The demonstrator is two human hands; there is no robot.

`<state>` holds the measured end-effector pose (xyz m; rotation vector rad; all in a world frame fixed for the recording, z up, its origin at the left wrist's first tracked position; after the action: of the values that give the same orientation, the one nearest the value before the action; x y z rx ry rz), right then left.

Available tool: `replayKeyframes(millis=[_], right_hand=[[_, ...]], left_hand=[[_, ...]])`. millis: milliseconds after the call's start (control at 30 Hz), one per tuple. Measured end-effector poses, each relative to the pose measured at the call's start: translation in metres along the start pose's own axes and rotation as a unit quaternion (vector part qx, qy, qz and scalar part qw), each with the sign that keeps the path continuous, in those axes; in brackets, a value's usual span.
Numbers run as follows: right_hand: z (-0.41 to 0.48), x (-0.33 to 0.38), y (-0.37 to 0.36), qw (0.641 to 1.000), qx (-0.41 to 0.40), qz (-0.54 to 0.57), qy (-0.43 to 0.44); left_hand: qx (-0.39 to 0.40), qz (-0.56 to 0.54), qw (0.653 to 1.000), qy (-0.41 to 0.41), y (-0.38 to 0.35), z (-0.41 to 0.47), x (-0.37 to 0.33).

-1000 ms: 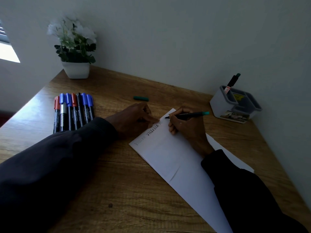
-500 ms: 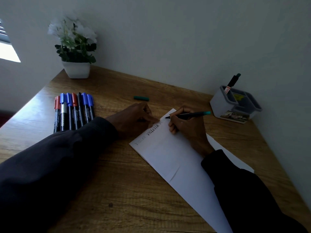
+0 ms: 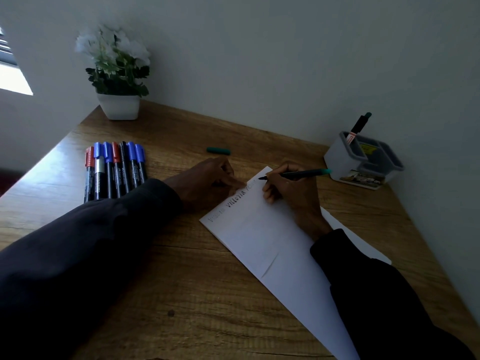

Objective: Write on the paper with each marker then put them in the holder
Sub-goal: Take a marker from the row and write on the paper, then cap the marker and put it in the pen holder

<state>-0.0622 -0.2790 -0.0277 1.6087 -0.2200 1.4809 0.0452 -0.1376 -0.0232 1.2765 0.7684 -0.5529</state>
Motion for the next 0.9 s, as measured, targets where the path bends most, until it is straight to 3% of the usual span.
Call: replayKeyframes(millis=[200, 333, 433, 500, 633, 733, 900], right_hand=[[0.003, -0.004, 0.004, 0.994, 0.008, 0.106, -0.033], [0.005, -0.005, 0.000, 0.983, 0.059, 0.164, -0.062], [0.004, 0.001, 0.000, 0.964, 0.096, 0.235, -0.086], [0.003, 0.010, 0.005, 0.954, 0.114, 0.263, -0.085], [0.000, 0.023, 0.021, 0.953, 0.098, 0.275, -0.083], [-0.005, 0.029, 0.027, 0.961, 0.070, 0.255, -0.082], [-0.019, 0.034, 0.031, 0.940, 0.092, 0.319, -0.078]], left_hand=[[-0.003, 0.000, 1.000, 0.005, 0.000, -0.002, -0.002], [-0.006, 0.038, 0.999, 0.015, 0.000, -0.002, -0.002], [-0.022, -0.020, 0.999, 0.023, 0.004, -0.007, -0.008], [-0.052, -0.044, 0.998, 0.019, 0.010, -0.008, -0.007], [-0.192, -0.058, 0.979, 0.034, 0.045, -0.009, 0.007], [-0.268, -0.054, 0.958, 0.091, 0.066, -0.003, 0.022], [-0.230, 0.047, 0.966, 0.105, 0.062, 0.016, 0.024]])
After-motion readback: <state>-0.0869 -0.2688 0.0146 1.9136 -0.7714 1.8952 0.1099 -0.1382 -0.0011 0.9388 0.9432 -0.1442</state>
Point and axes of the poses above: each hand's wrist, its own z-axis towards the middle knuckle, its own y-axis out of the back of the hand, x = y × z, the point moved 9 cm from there along z, towards the middle knuckle, and after that the axes turned 14 degrees about -z, right-handed, at the moved point
